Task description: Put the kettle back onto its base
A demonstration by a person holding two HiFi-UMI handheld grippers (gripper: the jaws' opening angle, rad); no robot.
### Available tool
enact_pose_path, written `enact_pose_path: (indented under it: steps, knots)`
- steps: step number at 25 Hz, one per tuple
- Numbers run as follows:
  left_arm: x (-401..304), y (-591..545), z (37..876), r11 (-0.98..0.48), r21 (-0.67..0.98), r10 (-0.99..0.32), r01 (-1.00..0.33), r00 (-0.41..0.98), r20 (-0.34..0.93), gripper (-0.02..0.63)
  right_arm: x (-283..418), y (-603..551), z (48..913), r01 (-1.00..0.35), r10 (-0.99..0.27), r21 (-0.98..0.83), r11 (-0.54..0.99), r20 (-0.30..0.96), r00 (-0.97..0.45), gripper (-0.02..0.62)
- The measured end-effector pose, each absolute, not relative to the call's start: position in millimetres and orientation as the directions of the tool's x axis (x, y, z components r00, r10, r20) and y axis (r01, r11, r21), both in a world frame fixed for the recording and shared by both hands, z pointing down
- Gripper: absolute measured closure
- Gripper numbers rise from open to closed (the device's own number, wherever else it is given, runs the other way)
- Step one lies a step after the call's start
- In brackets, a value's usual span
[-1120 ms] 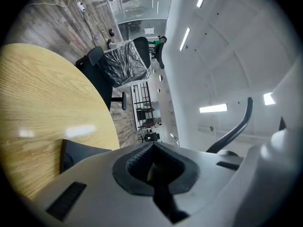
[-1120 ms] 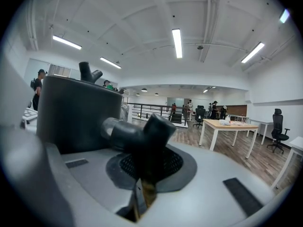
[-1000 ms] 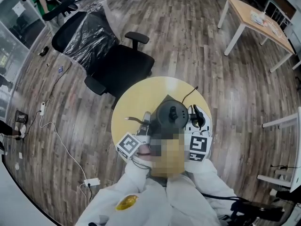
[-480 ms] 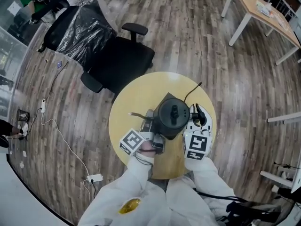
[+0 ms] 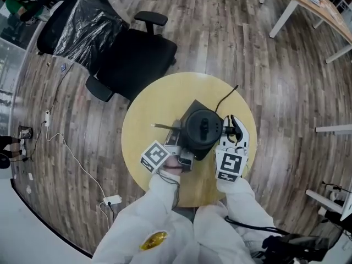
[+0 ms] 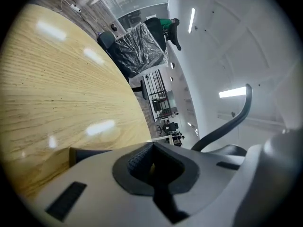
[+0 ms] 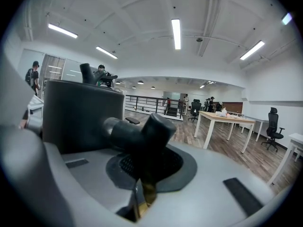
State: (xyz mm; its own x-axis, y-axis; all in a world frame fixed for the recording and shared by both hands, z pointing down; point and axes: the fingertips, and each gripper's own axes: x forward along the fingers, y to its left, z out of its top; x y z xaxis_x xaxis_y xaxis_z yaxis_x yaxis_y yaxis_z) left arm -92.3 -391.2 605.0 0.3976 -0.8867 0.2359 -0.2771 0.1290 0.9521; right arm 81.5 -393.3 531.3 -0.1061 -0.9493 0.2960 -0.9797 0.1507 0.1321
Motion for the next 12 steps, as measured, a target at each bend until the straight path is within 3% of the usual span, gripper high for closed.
enact_pose_path:
  steps: [12]
  knots:
    - [-95.7,-385.4,624.7,0.161,0.963,-0.894,-0.218,0.38,0.236,0.611,82.6,-399.3,552.7,-0.978,-0.957,0.148,0.146,0.271,-0.102,0.558]
